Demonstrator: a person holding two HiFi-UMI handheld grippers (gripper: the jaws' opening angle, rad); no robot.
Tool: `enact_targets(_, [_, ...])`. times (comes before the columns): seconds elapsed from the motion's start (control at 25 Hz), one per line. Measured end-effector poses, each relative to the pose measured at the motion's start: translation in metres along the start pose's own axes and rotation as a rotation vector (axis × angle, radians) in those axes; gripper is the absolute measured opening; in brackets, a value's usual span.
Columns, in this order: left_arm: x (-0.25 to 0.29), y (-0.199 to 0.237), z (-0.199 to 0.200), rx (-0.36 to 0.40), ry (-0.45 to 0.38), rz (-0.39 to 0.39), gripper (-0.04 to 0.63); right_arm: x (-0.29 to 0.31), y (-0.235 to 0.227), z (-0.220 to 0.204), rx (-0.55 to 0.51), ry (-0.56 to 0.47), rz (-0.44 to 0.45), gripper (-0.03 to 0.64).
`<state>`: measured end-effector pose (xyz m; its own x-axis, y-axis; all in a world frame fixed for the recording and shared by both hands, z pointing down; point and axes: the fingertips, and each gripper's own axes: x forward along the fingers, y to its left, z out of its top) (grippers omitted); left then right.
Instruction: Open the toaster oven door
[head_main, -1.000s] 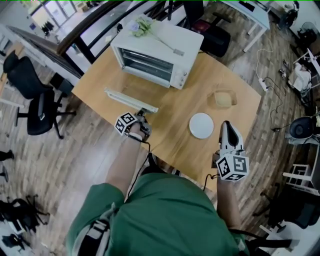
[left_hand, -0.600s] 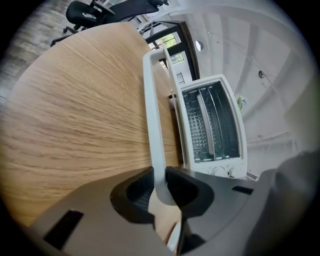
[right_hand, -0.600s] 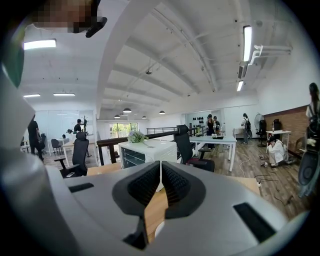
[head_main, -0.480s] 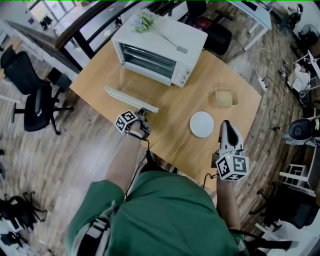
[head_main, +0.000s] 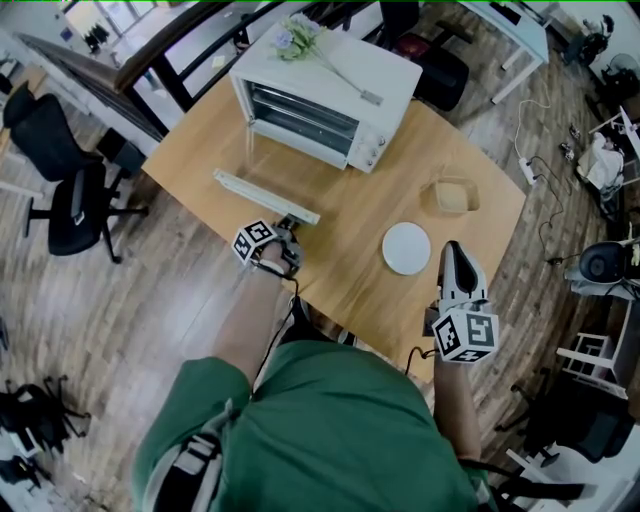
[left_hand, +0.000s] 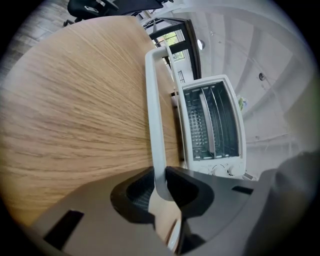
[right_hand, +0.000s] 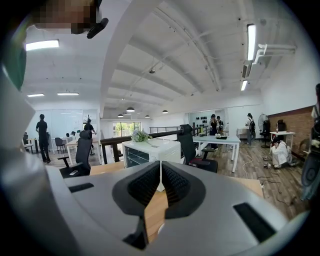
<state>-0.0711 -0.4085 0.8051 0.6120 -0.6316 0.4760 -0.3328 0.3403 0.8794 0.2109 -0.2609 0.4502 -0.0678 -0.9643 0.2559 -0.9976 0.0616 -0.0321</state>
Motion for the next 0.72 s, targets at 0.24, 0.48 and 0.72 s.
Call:
enact_targets(0.24, [-0.007,0.005,-0.006,0.006,0.006,0.020,0.091,-0.001,0.003,-0.001,0.003,-0.008,0.011,0.029])
enact_targets(0.48, [-0.024,0.010,-0.003,0.040,-0.010,0.053,0.091,-0.006,0.002,0.002,0.008,-0.028,0.021,0.029])
enact_targets(0.72, [-0.062,-0.007,0.018,0.174,-0.110,0.099,0.091,-0.011,0.004,0.005,0.012,-0.053,0.044,0.029])
